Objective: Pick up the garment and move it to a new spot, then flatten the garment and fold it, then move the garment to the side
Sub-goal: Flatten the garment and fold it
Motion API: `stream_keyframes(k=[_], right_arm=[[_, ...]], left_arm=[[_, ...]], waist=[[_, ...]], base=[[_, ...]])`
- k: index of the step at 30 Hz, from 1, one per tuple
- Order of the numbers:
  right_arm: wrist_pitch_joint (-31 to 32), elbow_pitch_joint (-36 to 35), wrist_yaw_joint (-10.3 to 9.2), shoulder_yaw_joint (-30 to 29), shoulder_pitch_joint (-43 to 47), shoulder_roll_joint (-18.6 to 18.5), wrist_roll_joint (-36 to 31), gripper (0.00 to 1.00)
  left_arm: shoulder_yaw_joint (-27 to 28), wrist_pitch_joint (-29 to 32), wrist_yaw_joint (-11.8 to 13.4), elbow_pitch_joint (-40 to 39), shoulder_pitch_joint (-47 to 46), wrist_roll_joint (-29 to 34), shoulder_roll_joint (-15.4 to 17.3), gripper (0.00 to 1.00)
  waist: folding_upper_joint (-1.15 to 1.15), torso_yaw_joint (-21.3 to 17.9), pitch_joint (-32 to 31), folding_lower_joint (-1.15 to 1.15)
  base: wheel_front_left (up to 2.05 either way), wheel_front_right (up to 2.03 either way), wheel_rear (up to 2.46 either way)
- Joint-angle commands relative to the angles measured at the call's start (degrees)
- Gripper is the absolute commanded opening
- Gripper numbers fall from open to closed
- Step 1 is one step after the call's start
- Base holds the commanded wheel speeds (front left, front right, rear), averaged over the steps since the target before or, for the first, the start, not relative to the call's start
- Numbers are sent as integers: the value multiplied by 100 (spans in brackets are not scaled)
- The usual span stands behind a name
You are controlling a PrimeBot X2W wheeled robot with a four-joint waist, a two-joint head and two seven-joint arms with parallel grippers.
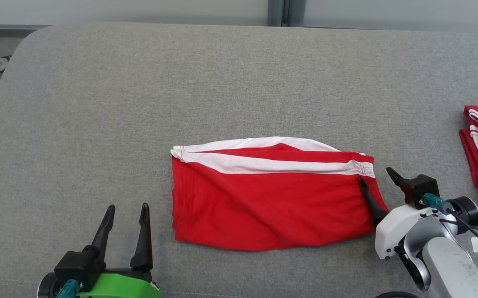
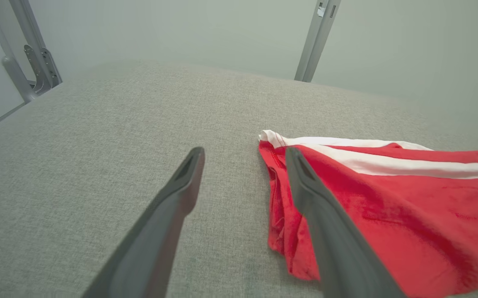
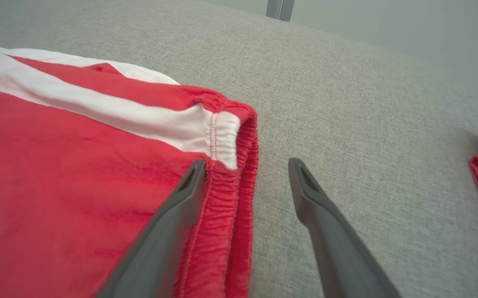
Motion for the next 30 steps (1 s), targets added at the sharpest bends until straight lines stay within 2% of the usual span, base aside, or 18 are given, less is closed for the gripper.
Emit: stream_keyframes(k=[1,5,8,14,15,16,21,24,28,29,30], right_arm=[[52,110,-6,-70,-77,14,129,100],[327,401,-5,-29,-108,69,556,100],[600,479,-5,336,-175,9,1116,100],[1237,536,-6,1148,-388,-398,2397,100],[1307,493,-6,1189,-449,-428,2664,41],[1370,441,-5,1197,-510,-462,2945,0],[1891,170,-6,1086,-677,-816,4446,0],[2329,223,-7,814,-641,-1343,5085,0],[2725,527,-4,298,-584,-1983,5482,0],[2725,527,-4,298,-584,-1983,5482,0],[2794,575,-4,178,-573,-2142,5515,0]], left_arm=[[113,-25,-75,35,127,91,-58,100],[360,-25,-285,124,225,283,-240,100],[499,-26,-414,188,271,392,-359,100],[673,-25,-671,319,250,558,-553,100],[712,-25,-701,328,250,581,-572,100],[754,-26,-708,335,260,606,-597,100],[846,-25,-844,455,342,676,-690,100],[897,-25,-889,469,316,717,-742,100],[959,-25,-981,486,291,799,-811,100],[959,-25,-981,486,291,799,-811,100],[976,-25,-1004,487,311,824,-820,100]], waist=[[0,68,19,0],[0,90,-6,0],[0,84,-1,0],[0,45,-21,0],[0,33,-22,0],[0,14,-24,0],[0,-90,-66,0],[0,-108,-93,0],[0,-119,-111,0],[0,-119,-111,0],[0,-124,-119,0]], base=[[0,0,0],[0,0,0],[0,0,0],[0,0,0],[0,0,0],[0,0,0],[0,0,0],[0,0,0],[0,0,0],[0,0,0],[0,0,0]])
